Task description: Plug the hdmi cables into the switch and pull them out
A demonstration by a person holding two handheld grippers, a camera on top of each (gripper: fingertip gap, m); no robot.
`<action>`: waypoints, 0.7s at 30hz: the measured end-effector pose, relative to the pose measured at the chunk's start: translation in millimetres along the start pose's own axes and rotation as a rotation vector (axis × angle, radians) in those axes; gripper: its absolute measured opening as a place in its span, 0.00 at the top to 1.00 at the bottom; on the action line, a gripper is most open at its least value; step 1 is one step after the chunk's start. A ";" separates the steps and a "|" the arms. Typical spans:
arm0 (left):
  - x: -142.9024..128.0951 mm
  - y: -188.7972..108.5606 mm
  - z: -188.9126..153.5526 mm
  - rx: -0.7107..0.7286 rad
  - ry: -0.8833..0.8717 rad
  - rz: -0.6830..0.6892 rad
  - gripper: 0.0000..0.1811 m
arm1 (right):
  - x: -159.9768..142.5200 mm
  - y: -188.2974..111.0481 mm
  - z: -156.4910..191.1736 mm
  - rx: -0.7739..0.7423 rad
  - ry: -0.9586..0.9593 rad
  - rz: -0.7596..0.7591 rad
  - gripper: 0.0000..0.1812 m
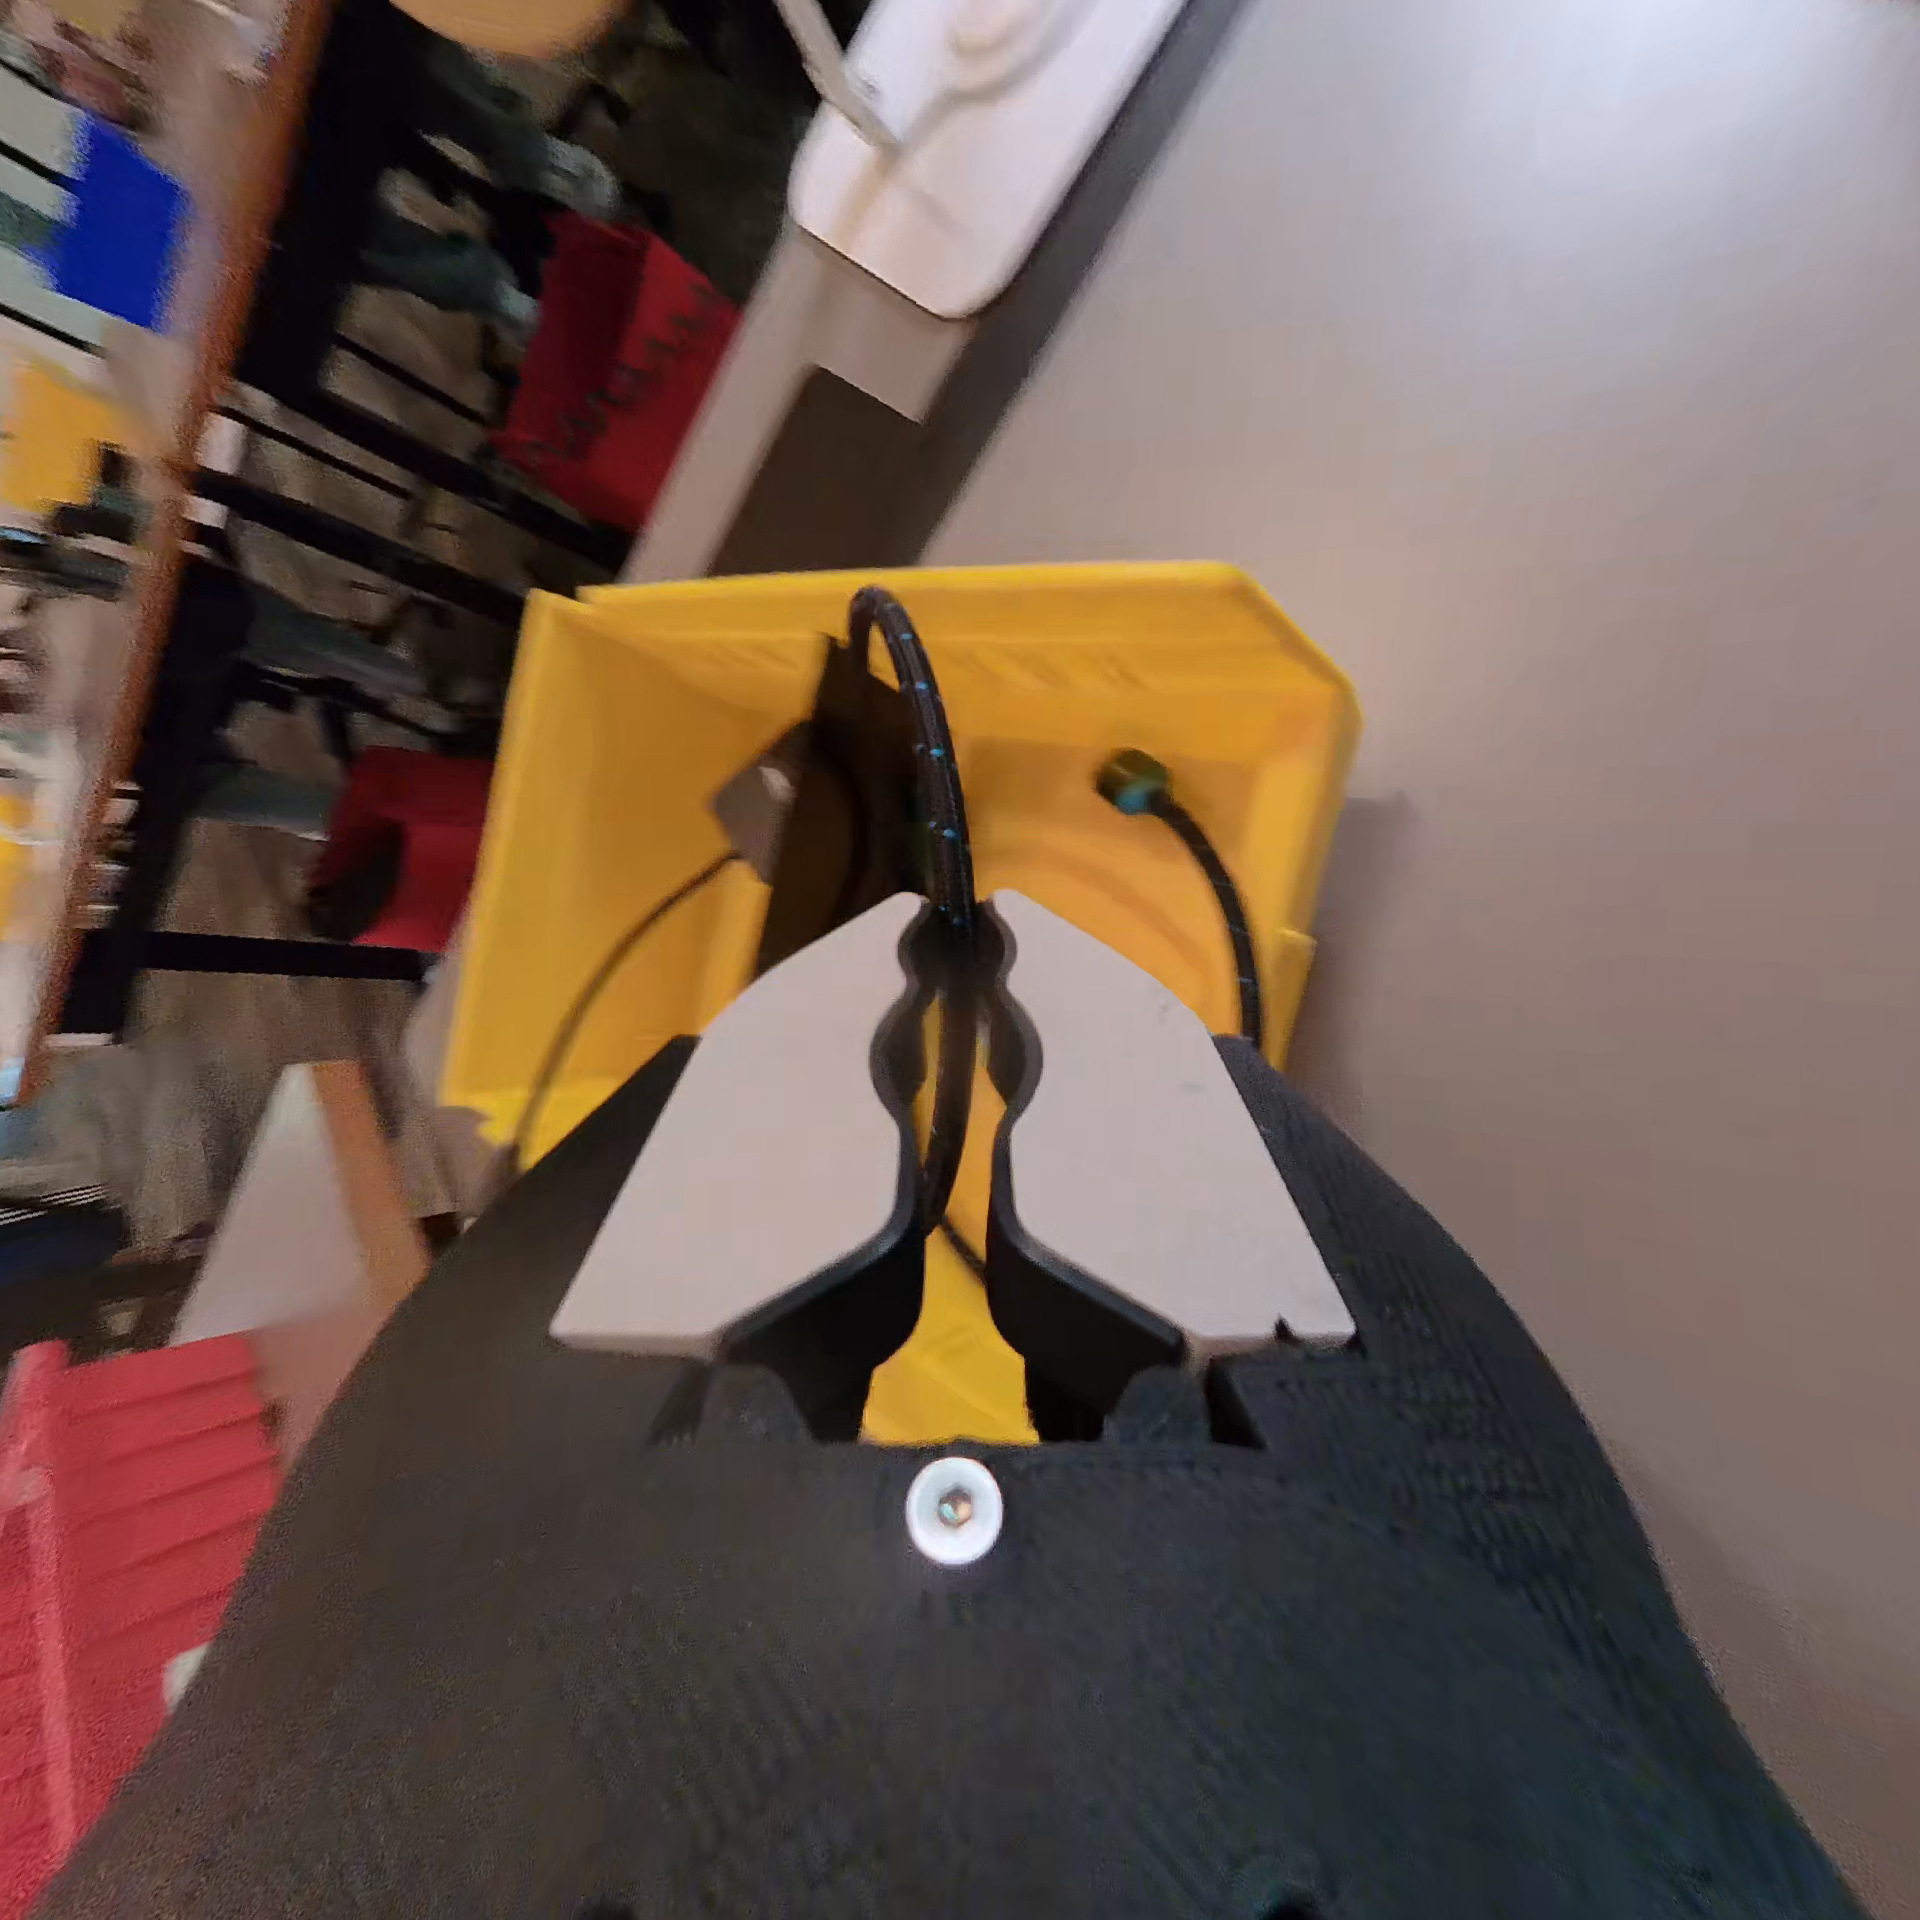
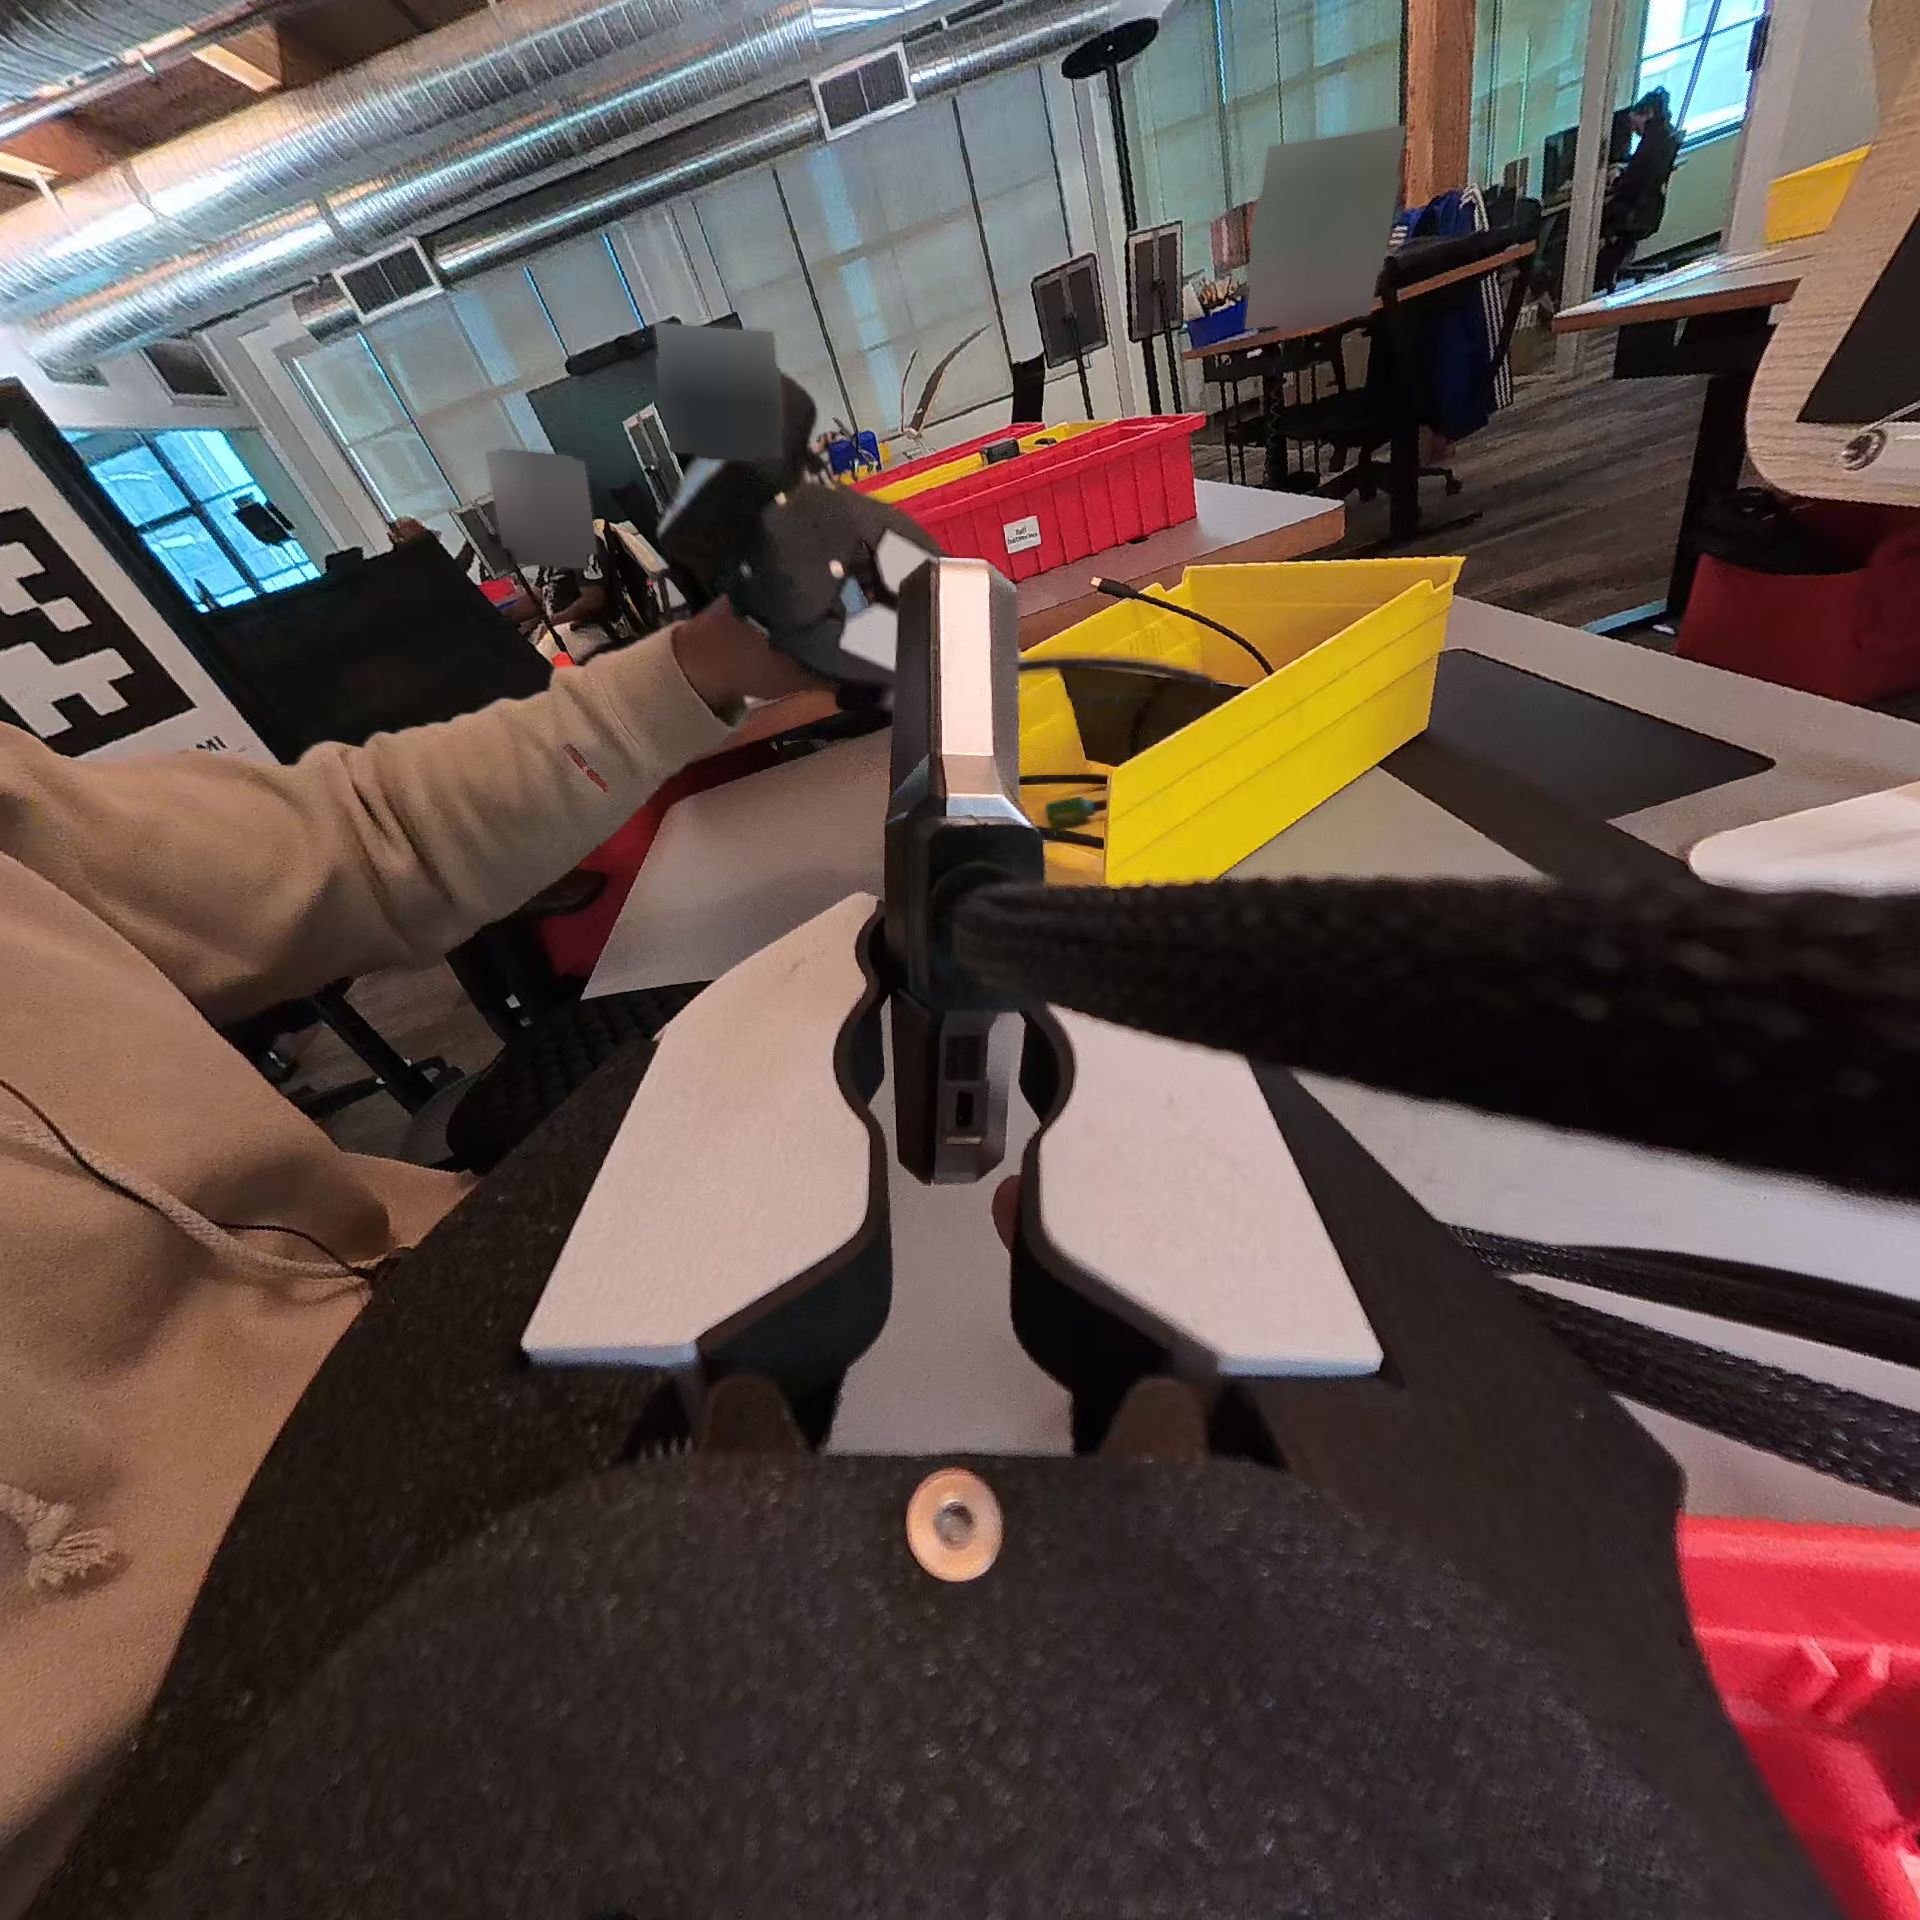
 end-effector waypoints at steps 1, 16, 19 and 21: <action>6.1 -12.4 9.3 0.047 0.006 -0.022 0.96 | 0.5 0.0 0.5 0.000 -0.001 -0.003 0.88; 127.7 -155.2 -56.2 -0.605 -0.351 -0.906 0.96 | 36.6 -39.7 4.7 0.018 0.001 -0.142 0.88; 116.3 -109.1 -81.2 -0.763 -0.519 -0.977 0.96 | 41.0 -54.0 0.3 -0.008 0.005 -0.152 0.88; 97.8 -67.8 -91.5 -0.770 -0.622 -0.968 0.96 | 40.6 -61.8 -4.5 -0.040 0.006 -0.137 0.88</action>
Point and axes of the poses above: each gripper's, where its closed fingertips meet, y out along the fingers, x out of its top, z = x × y across the jaws, the point moved 5 cm from there along -y, back along the fingers, and after that the axes turned 15 degrees about -x, right-handed, at the moved point
